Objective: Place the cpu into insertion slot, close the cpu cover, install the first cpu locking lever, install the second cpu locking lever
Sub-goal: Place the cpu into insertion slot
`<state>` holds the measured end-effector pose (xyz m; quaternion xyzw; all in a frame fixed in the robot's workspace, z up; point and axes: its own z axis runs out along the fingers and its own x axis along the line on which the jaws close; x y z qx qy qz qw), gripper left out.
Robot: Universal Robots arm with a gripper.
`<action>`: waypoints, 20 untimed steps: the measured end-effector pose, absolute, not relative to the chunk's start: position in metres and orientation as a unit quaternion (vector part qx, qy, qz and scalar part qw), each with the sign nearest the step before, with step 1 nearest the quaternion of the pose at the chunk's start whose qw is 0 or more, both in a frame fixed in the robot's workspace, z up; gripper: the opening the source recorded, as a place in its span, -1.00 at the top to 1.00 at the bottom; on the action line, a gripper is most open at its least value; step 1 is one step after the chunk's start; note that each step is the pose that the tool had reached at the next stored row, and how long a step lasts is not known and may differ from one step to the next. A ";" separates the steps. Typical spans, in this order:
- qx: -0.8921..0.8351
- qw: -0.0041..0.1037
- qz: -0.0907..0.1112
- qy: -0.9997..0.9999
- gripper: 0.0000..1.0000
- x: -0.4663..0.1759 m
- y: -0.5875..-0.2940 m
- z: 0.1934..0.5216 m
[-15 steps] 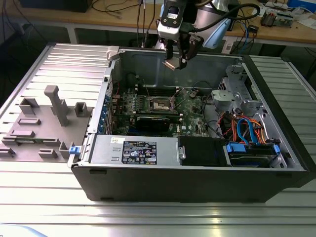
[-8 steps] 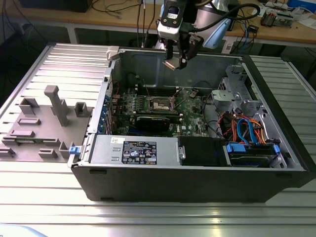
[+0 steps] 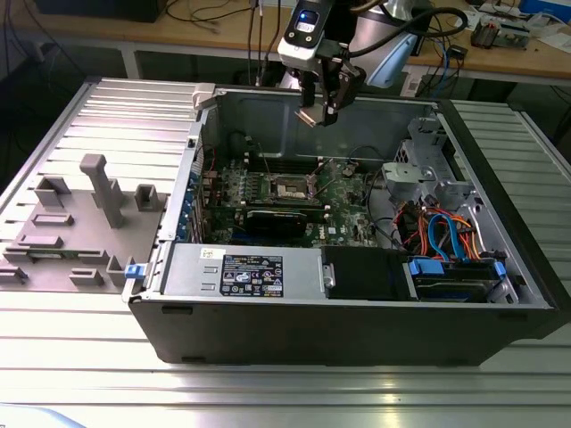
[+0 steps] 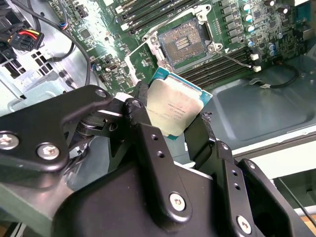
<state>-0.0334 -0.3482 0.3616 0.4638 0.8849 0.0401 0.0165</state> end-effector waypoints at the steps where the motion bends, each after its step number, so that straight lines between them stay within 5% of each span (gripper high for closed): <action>1: 0.464 0.017 0.040 0.885 -0.08 -0.033 -0.348 0.362; 20: 0.512 0.019 0.039 0.858 -0.08 -0.033 -0.348 0.361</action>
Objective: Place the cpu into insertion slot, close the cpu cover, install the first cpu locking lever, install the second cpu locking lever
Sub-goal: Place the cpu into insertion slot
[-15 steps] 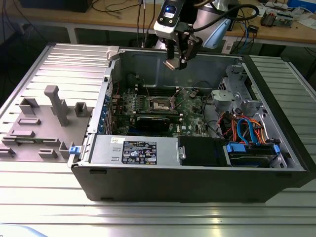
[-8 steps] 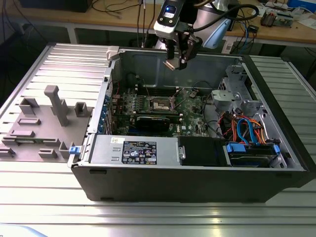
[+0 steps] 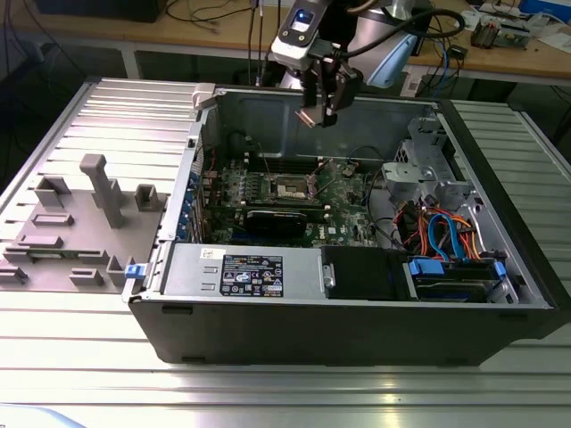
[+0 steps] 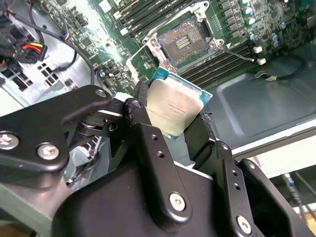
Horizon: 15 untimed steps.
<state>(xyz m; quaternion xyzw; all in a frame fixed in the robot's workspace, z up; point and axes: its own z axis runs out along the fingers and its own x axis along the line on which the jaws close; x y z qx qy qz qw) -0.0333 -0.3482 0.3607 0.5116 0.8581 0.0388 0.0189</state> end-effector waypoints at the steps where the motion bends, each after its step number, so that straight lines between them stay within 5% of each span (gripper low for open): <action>1: 0.521 0.019 0.039 0.853 -0.08 -0.033 -0.348 0.361; 15: 0.535 0.020 0.038 0.844 -0.08 -0.033 -0.348 0.360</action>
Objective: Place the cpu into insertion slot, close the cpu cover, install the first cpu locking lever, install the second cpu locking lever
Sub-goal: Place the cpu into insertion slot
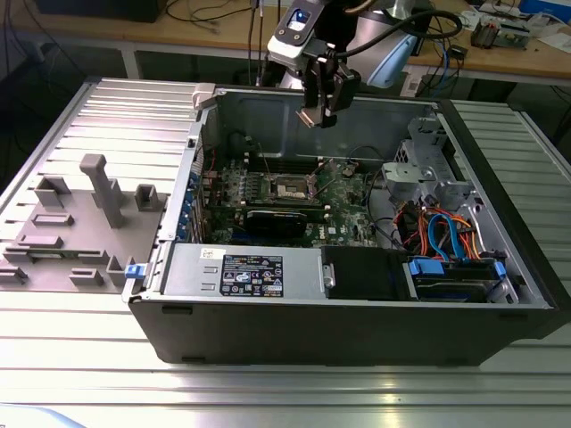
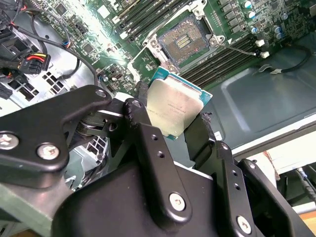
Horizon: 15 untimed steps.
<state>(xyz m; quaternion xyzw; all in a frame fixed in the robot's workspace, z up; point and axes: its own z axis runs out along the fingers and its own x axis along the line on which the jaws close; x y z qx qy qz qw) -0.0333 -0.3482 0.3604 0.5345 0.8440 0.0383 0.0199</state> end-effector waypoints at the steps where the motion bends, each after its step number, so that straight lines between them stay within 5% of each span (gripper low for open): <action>1: 0.535 0.020 0.038 0.844 -0.08 -0.033 -0.348 0.360; 15: 0.602 0.023 0.036 0.798 -0.08 -0.033 -0.348 0.359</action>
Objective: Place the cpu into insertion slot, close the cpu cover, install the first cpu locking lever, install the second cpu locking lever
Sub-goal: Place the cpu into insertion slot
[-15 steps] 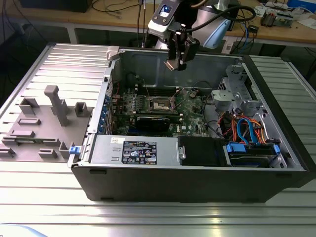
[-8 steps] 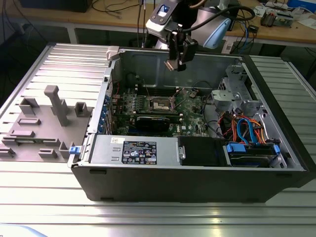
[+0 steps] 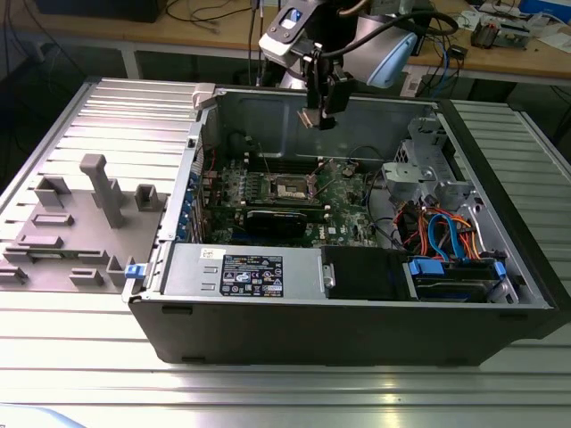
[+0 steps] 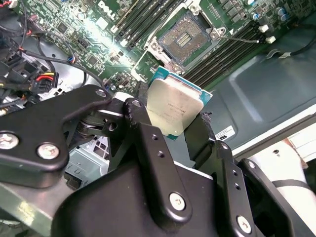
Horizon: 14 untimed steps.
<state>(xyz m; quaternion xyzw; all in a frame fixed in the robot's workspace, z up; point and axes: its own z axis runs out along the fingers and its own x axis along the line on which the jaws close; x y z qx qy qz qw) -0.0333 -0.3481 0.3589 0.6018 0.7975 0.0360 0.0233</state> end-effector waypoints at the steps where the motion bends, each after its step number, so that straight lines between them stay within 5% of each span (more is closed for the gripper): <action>1: 0.604 0.023 0.036 0.796 -0.08 -0.033 -0.348 0.359; 14: 0.611 0.024 0.035 0.790 -0.08 -0.033 -0.348 0.359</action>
